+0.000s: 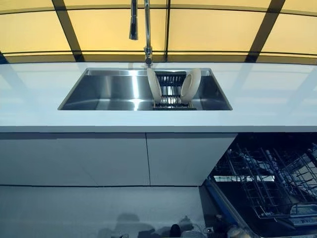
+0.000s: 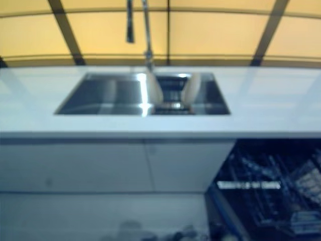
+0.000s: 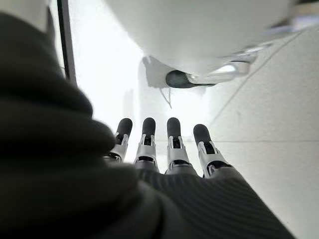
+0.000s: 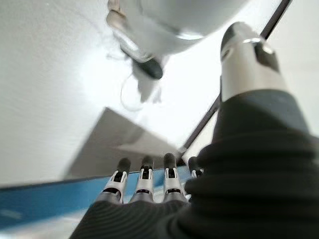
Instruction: Take plates into dishwasher
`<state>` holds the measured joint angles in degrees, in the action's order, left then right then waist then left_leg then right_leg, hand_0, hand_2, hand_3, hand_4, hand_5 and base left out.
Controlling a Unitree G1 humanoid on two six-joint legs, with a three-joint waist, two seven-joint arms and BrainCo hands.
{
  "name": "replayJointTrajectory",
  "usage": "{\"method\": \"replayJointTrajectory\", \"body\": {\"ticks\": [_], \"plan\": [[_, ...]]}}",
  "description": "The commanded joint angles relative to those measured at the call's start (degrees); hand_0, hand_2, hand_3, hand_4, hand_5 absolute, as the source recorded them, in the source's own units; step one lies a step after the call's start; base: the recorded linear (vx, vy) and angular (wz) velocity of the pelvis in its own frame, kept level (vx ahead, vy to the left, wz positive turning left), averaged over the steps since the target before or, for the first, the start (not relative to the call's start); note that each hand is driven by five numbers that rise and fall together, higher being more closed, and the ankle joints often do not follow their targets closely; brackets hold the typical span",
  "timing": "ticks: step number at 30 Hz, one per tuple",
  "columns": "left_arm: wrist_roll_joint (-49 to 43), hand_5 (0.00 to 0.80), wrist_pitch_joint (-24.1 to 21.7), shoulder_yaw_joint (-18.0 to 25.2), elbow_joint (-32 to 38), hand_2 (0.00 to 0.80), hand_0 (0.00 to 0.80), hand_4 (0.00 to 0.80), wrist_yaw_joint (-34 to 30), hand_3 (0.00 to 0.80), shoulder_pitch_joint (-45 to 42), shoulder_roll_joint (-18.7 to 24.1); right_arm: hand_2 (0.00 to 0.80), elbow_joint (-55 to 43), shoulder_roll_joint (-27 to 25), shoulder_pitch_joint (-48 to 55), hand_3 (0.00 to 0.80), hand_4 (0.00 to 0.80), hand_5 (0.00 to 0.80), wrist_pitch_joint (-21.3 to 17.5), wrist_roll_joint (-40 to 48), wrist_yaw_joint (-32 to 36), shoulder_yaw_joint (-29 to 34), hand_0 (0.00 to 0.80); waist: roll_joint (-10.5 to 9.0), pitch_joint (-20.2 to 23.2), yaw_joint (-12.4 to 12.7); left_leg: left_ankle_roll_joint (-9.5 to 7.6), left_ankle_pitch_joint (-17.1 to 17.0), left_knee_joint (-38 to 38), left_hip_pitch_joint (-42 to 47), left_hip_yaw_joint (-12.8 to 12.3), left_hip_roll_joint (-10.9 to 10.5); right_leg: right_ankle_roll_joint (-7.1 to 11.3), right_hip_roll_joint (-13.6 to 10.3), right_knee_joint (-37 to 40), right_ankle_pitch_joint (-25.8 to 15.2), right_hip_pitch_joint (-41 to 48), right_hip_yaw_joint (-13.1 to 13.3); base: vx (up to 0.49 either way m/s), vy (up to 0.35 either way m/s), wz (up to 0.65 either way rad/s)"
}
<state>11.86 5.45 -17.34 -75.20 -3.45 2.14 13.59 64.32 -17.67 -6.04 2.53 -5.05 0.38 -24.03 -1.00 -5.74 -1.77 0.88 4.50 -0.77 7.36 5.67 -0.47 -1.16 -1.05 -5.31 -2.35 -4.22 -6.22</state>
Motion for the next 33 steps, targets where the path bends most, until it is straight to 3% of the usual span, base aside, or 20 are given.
{"method": "replayJointTrajectory", "body": {"ticks": [1,8,11,12,13,14,15,16,17,18,20,21,22,23,26,27,30,33], "plan": [[-4.4,0.0,0.7,-0.7,0.8,0.0,0.0,0.0,-1.7,0.0,1.4,3.8,0.0,-5.8,-1.8,-6.9,0.0,0.0,0.0,-1.7,3.0,3.4,-2.1,0.0,-3.56,-2.2,2.3,-4.14,3.3,-0.8,2.6,0.5,-3.3,8.94,-6.2,1.8,-8.4,-5.9,1.7,0.071,-0.107,0.09],[-4.6,0.0,0.3,-0.7,1.3,0.0,0.0,0.0,-1.9,0.0,1.7,4.6,0.0,-13.8,-4.9,-6.7,0.0,0.0,0.0,2.2,0.9,6.0,-1.7,0.0,-3.12,-1.9,0.8,-4.47,3.2,-1.2,1.8,-0.6,-3.0,7.85,-4.9,-2.1,-5.4,-7.2,2.7,0.096,-0.077,0.0],[-2.8,0.0,0.7,-0.7,1.0,0.0,0.0,0.0,-1.3,0.0,3.4,4.1,0.0,-14.6,-6.1,-7.7,0.0,0.0,0.0,2.8,0.7,12.2,-2.9,0.0,-3.74,-0.8,0.1,-2.65,5.7,-6.9,2.9,-1.6,-0.9,5.39,-4.3,-4.1,-2.5,-6.2,1.8,0.181,-0.103,-0.07],[-2.8,0.0,0.7,-0.7,1.0,0.0,0.0,0.0,-1.3,0.0,3.4,4.1,0.0,-14.7,-6.1,-7.7,0.0,0.0,0.0,2.8,0.7,12.3,-2.9,0.0,-3.62,-0.9,0.1,-2.6,5.8,-7.0,3.0,-1.6,-0.8,5.35,-4.2,-4.1,-2.4,-6.0,1.8,0.221,-0.121,-0.06],[-0.1,0.0,0.7,0.7,0.9,0.0,0.0,0.0,-0.1,0.0,3.5,3.5,0.0,-15.9,-6.9,-8.3,0.0,0.0,0.0,4.2,-0.5,15.3,-3.5,0.0,-4.25,-0.4,-0.3,0.08,-2.0,-21.2,1.4,-3.6,2.6,2.91,-3.2,-2.5,-1.4,-3.3,2.0,0.195,-0.164,-0.02],[1.0,0.0,0.2,1.8,0.6,0.0,0.0,0.0,0.8,0.0,3.3,2.9,0.0,-16.8,-7.3,-8.2,0.0,0.0,0.0,4.8,-1.4,16.7,-4.1,0.0,-5.47,-0.7,0.1,0.41,-6.0,-33.8,-4.2,-3.9,2.7,1.61,-3.4,-1.6,-1.1,-1.5,2.5,0.222,-0.229,0.04],[1.2,0.0,-0.2,2.8,0.5,0.0,0.0,0.0,1.2,0.0,3.2,2.4,0.0,-17.7,-7.5,-7.8,0.0,0.0,0.0,5.0,-1.2,16.9,-4.7,0.0,-6.41,-1.5,1.1,0.27,-8.8,-43.6,-12.8,-3.7,1.6,0.65,-3.5,-1.3,-0.7,0.6,3.0,0.163,-0.186,0.15],[0.7,0.0,-0.2,4.1,0.8,0.0,0.0,0.0,1.4,0.0,2.8,2.0,0.0,-18.7,-7.7,-7.0,0.0,0.0,0.0,5.1,0.0,16.4,-5.0,0.0,-6.58,-2.7,2.6,0.14,-9.2,-47.7,-20.5,-4.3,-0.6,-0.04,-3.1,-0.9,-0.1,3.1,3.4,0.126,-0.106,0.13],[0.6,0.0,0.0,4.4,0.9,0.0,0.0,0.0,1.5,0.0,2.7,1.9,0.0,-18.9,-7.7,-6.9,0.0,0.0,0.0,5.1,0.3,16.2,-5.0,0.0,-6.72,-2.9,2.9,0.05,-9.1,-47.9,-21.8,-4.5,-1.2,-0.13,-3.1,-0.7,0.0,3.6,3.5,0.332,0.035,-0.07],[1.1,0.0,-0.6,4.8,0.3,0.0,0.0,0.0,1.4,0.0,1.6,2.0,0.0,-17.4,-7.2,-6.9,0.0,0.0,0.0,3.4,0.8,15.9,-4.9,0.0,-5.26,-4.3,5.0,0.43,-10.5,-32.9,-21.9,-5.2,-1.3,0.49,-1.4,0.4,1.5,7.7,4.9,0.385,0.121,-0.22],[1.4,0.0,-2.0,5.2,-0.3,0.0,0.0,0.0,1.1,0.0,0.6,2.8,0.0,-15.2,-6.6,-9.1,0.0,0.0,0.0,1.0,1.4,16.6,-5.1,0.0,-3.75,-5.0,7.2,1.37,-15.0,-12.1,-20.3,-5.3,0.5,1.52,0.4,0.9,3.1,10.9,5.6,0.45,0.156,-0.5],[1.6,0.0,-1.9,5.0,-0.2,0.0,0.0,0.0,1.0,0.0,0.4,3.0,0.0,-15.4,-6.7,-10.1,0.0,0.0,0.0,0.5,1.7,17.5,-5.4,0.0,-3.3,-5.4,8.7,2.01,-17.1,-5.8,-21.3,-3.7,0.4,1.73,0.9,0.5,4.3,12.7,6.2,0.279,0.08,-0.54],[1.6,0.0,-1.9,5.0,-0.1,0.0,0.0,0.0,1.0,0.0,0.4,3.0,0.0,-15.5,-6.8,-10.2,0.0,0.0,0.0,0.5,1.7,17.7,-5.4,0.0,-3.21,-5.4,8.9,2.11,-17.5,-5.0,-21.5,-3.4,0.4,1.73,1.0,0.5,4.4,12.9,6.4,0.224,0.057,-0.73],[1.4,0.0,-0.4,5.4,0.7,0.0,0.0,0.0,1.4,0.0,0.4,3.4,0.0,-16.7,-8.0,-12.5,0.0,0.0,0.0,0.8,2.4,22.4,-5.1,0.0,-3.35,-5.0,10.0,1.36,-15.0,-2.6,-20.3,-1.5,-0.3,2.55,0.0,0.0,6.0,13.6,6.9,0.188,0.08,-0.7],[1.3,0.0,0.3,4.3,1.7,0.0,0.0,0.0,0.0,0.0,2.0,5.4,0.0,-21.1,-9.5,-10.8,0.0,0.0,0.0,3.8,3.8,25.8,-3.4,0.0,-3.61,-3.7,8.5,0.13,-10.1,-6.1,-18.4,-2.5,-0.3,4.06,-2.8,-2.5,7.6,12.6,5.5,0.195,0.095,-0.66],[1.3,0.0,0.6,4.3,1.9,0.0,0.0,0.0,-0.6,0.0,2.2,5.6,0.0,-21.6,-9.6,-10.4,0.0,0.0,0.0,3.8,4.0,25.9,-3.3,0.0,-3.63,-3.5,8.5,0.06,-9.9,-6.2,-18.2,-2.4,-0.3,4.22,-3.1,-2.5,7.6,12.7,5.3,0.171,0.072,-0.2],[3.1,0.0,1.4,4.0,2.8,0.0,0.0,0.0,0.1,0.0,2.3,5.7,0.0,-22.2,-9.8,-7.8,0.0,0.0,0.0,-0.8,0.4,26.5,-2.9,0.0,-3.53,-1.9,7.7,-0.21,-9.7,-4.1,-16.0,-2.6,0.2,4.72,-4.1,-1.7,6.8,12.2,3.7,0.203,0.04,0.11],[1.8,0.0,1.4,4.6,2.9,0.0,0.0,0.0,-1.1,0.0,2.7,6.5,0.0,-26.5,-11.1,-7.4,0.0,0.0,0.0,0.2,-0.1,30.8,-3.2,0.0,-4.49,-0.9,7.6,0.02,-10.1,-3.5,-16.7,-3.7,0.6,4.96,-4.3,0.4,6.0,12.7,3.5,0.103,-0.052,0.12]]}}
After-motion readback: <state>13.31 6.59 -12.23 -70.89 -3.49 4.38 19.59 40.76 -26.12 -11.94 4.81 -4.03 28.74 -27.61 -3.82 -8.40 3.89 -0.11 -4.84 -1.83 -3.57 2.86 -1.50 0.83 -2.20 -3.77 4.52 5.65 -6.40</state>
